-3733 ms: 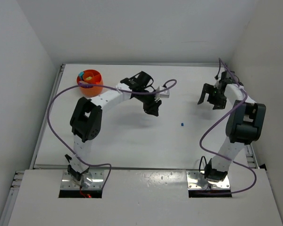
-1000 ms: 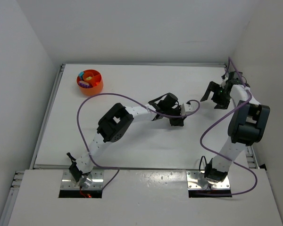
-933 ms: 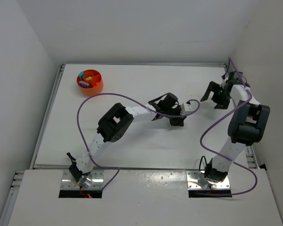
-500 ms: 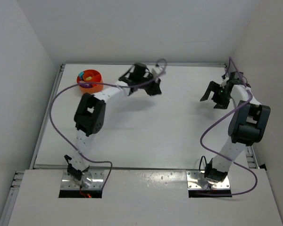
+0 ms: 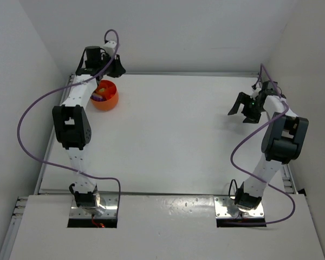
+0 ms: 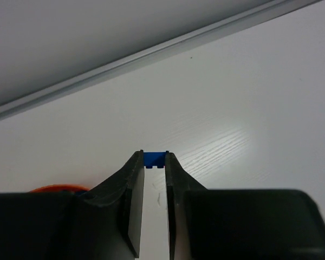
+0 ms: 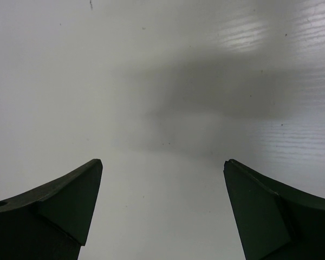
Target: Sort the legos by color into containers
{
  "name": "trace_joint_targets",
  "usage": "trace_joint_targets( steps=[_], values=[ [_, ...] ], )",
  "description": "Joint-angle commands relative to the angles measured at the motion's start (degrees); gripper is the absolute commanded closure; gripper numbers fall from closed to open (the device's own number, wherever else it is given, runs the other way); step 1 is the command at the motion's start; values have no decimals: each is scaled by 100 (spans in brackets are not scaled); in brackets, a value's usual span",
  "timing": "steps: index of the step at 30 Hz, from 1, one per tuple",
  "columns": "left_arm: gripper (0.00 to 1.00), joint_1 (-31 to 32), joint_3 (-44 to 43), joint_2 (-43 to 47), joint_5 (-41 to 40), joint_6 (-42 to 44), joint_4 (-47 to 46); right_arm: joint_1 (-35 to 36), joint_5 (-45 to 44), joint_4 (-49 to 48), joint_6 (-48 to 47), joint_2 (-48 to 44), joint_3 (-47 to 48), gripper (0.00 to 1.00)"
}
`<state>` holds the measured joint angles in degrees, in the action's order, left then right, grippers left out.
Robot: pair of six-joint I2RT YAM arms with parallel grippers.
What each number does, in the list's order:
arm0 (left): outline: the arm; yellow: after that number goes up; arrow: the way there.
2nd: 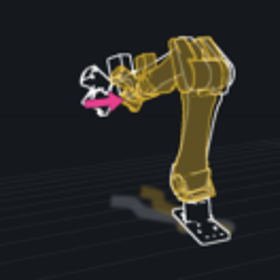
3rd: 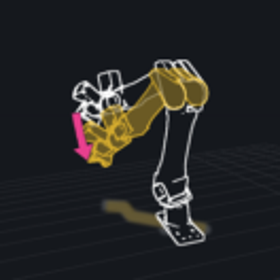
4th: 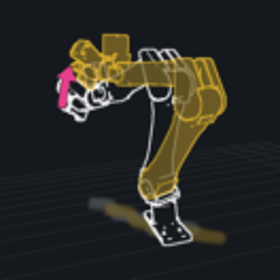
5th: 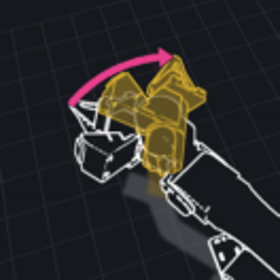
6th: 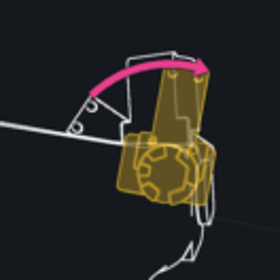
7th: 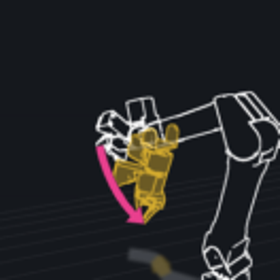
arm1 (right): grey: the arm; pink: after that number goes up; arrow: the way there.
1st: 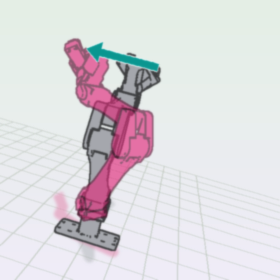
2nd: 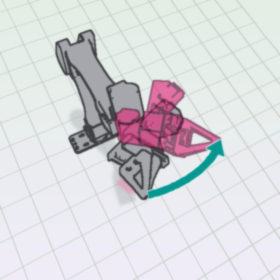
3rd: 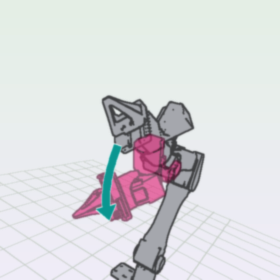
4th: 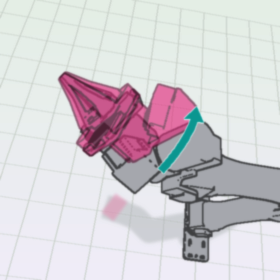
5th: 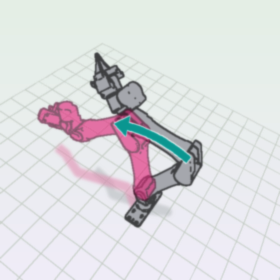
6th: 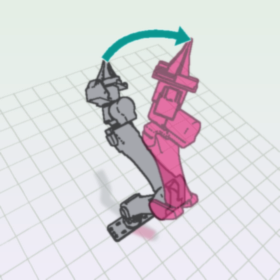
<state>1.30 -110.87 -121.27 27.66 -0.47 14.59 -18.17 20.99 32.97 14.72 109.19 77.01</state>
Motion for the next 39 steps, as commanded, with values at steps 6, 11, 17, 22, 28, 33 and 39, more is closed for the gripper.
trace_joint_targets(
  steps=[6, 11, 17, 22, 28, 33, 39],
  values=[
    [94, -428, -145, -89, -208, 240, 176, 86, 177, -186, -154, 59, 297, 6],
    [94, -605, -31, -89, -393, 433, 229, 86, 177, -186, -206, 173, 349, 6],
    [94, -763, -31, -195, -665, 592, 360, 147, 177, -186, -206, 287, 525, 6],
    [94, -824, -31, -300, -727, 645, 422, 200, 177, -239, -206, 287, 578, 6],
    [92, -929, -31, -353, -780, 697, 422, 306, 125, -239, -206, 287, 578, 6],
    [91, -930, -31, -415, -780, 750, 527, 358, 72, -239, -259, 235, 578, 6],
    [90, -983, -31, -467, -780, 750, 527, 411, 19, -239, -259, 235, 578, 6]
  ],
)
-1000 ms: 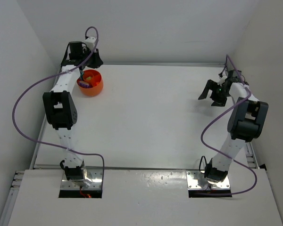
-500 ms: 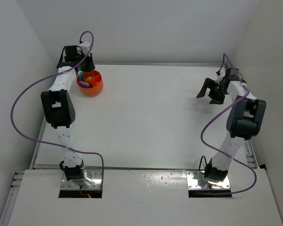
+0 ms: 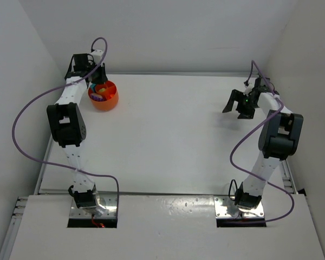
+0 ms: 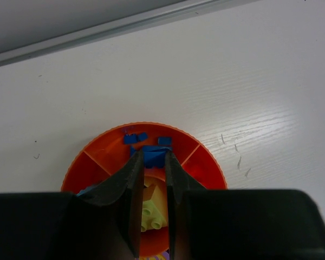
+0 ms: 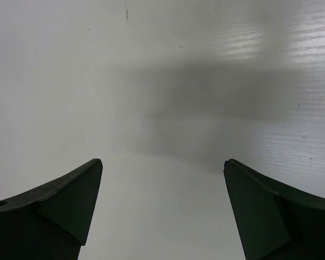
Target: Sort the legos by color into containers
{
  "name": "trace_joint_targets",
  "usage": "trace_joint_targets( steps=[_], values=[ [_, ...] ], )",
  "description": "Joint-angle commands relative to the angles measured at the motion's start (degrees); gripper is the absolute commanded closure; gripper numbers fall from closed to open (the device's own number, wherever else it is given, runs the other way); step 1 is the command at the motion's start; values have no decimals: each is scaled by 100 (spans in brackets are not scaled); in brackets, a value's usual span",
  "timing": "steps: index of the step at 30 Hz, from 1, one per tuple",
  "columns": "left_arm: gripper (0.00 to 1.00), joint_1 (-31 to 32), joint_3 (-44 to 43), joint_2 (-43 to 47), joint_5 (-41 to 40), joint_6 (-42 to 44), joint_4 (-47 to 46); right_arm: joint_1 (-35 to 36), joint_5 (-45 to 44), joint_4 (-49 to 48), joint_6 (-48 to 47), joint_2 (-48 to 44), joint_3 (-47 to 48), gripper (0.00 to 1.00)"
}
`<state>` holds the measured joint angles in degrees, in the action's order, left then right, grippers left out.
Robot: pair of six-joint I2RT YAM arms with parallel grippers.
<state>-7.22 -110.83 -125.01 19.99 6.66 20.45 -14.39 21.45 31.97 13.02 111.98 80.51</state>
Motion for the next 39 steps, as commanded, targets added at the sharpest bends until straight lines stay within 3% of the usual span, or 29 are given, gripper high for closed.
trace_joint_targets(
  steps=[1, 10, 13, 17, 23, 28, 32, 33, 39],
  values=[
    [90, -130, -36, -94, -12, 38, -58, 33, -27, -138, -89, -45, 228, 6],
    [81, -130, -88, -146, 40, 38, 161, 86, -80, -138, -141, -45, 176, 6],
    [72, -130, -88, -146, 40, 90, 161, 86, -80, -138, -141, -45, 176, 6],
    [48, -130, -88, -146, 40, 38, 161, 86, -80, -138, -141, -45, 176, 6],
    [36, -130, -141, -146, 224, -68, 161, 86, -141, -138, -203, -45, 228, 6],
    [32, -130, -203, 90, 453, -261, 30, 138, -141, -138, -308, 8, 228, 6],
    [20, 246, -413, 529, 401, -253, -94, 138, -203, -138, -562, -45, 228, 9],
    [3, 474, -414, 713, 314, -200, -94, 138, -272, -138, -633, -45, 228, 9],
    [0, 1468, -248, 1154, -714, 354, 21, 138, -396, -85, -879, -247, 228, 9]
  ],
)
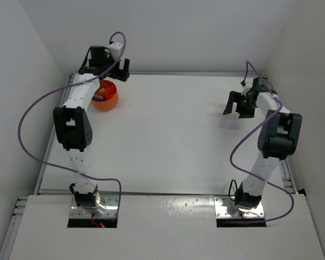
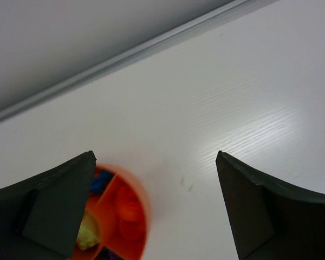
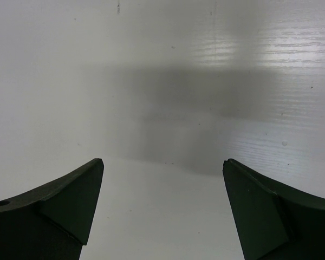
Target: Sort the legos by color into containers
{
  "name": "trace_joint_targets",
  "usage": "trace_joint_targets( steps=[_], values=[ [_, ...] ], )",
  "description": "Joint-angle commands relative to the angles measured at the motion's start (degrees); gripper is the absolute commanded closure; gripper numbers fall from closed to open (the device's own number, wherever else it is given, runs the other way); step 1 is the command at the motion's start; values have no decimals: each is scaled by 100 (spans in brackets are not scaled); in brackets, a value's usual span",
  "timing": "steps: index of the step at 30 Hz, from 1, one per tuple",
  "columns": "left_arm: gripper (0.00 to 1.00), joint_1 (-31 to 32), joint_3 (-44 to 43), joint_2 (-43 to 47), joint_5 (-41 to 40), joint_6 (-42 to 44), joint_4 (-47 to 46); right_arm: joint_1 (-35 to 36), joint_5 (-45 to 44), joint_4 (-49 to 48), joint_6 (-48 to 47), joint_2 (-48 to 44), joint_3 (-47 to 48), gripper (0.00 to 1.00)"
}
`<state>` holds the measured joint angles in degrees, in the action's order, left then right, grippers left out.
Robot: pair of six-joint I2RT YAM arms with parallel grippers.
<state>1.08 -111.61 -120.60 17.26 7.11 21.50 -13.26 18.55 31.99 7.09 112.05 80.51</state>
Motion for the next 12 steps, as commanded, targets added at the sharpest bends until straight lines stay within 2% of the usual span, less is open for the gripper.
trace_joint_targets(
  steps=[1, 4, 12],
  values=[
    [0, 726, -90, 835, -442, 386, -84, 25, -106, -87, -366, -254, 167, 9],
    [0, 920, 253, 1011, -320, 230, -84, 25, -106, -87, -480, -491, 9, 8],
    [0, 920, 895, 1266, 111, -288, -312, 25, -167, -27, -674, -869, -387, 6]
  ],
)
